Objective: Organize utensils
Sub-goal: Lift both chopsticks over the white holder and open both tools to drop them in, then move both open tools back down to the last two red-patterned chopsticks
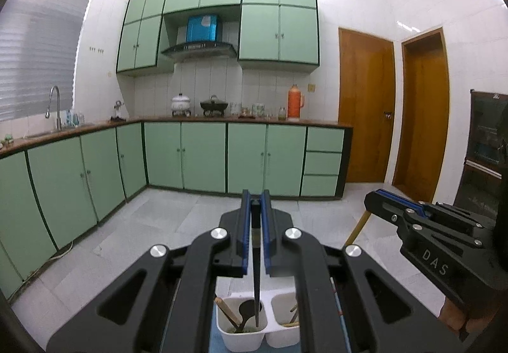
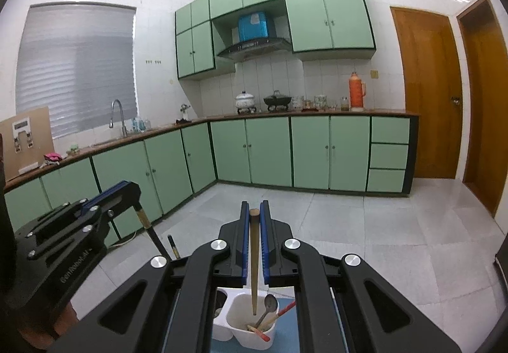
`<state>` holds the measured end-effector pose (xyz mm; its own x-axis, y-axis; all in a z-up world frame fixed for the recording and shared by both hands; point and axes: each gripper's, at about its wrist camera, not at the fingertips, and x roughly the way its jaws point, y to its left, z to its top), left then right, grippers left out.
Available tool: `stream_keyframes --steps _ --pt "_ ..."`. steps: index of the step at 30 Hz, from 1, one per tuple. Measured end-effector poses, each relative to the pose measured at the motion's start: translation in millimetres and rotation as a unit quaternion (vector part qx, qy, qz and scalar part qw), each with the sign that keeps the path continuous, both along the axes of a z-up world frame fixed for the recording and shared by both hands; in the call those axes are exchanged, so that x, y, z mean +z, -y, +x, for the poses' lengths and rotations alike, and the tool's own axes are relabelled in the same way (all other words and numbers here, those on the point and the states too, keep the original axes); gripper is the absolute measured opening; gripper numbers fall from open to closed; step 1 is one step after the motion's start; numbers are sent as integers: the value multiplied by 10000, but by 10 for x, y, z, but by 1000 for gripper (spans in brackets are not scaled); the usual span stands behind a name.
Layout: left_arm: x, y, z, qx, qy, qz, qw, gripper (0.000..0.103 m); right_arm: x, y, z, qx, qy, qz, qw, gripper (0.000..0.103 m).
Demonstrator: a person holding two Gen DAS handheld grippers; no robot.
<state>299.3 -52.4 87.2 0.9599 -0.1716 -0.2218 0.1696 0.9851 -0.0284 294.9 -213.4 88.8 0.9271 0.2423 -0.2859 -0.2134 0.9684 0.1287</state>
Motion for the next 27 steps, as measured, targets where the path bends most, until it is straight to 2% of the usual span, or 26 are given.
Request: stream_keyframes --steps 10,12,13,14,15,17,22,23,25,27 --pt "-435 -131 239 -62 -719 52 9974 6 -423 -122 138 191 -531 -179 9982 7" --pt "-496 -164 220 -67 -792 64 9968 8 -458 -98 86 160 -563 -163 9982 12" --pt "-511 -180 199 -72 -808 80 9967 12 -460 -77 72 122 -549 -156 9983 15" --pt "-522 -185 177 -84 -807 86 9967 15 -460 -43 30 23 -502 -147 9986 25" --pt "-516 -201 144 -88 -794 91 9968 24 -458 -9 -7 -59 -452 -142 9989 37" --pt "-470 -275 -12 -111 -655 48 9978 30 -446 83 -163 -291 -256 -91 9992 46" --pt "-413 -431 -423 -49 -351 -114 9993 55 -498 319 -546 -630 -127 79 9979 57" --pt "-433 -453 -545 -37 -326 -76 9994 58 -520 351 -589 -652 -130 96 9977 60" --pt "-480 -479 -712 25 -291 9 9996 71 -591 405 -757 -712 -147 98 9973 64" --pt "-573 -503 -919 63 -304 101 9995 78 -691 428 -940 -759 -220 119 9968 71"
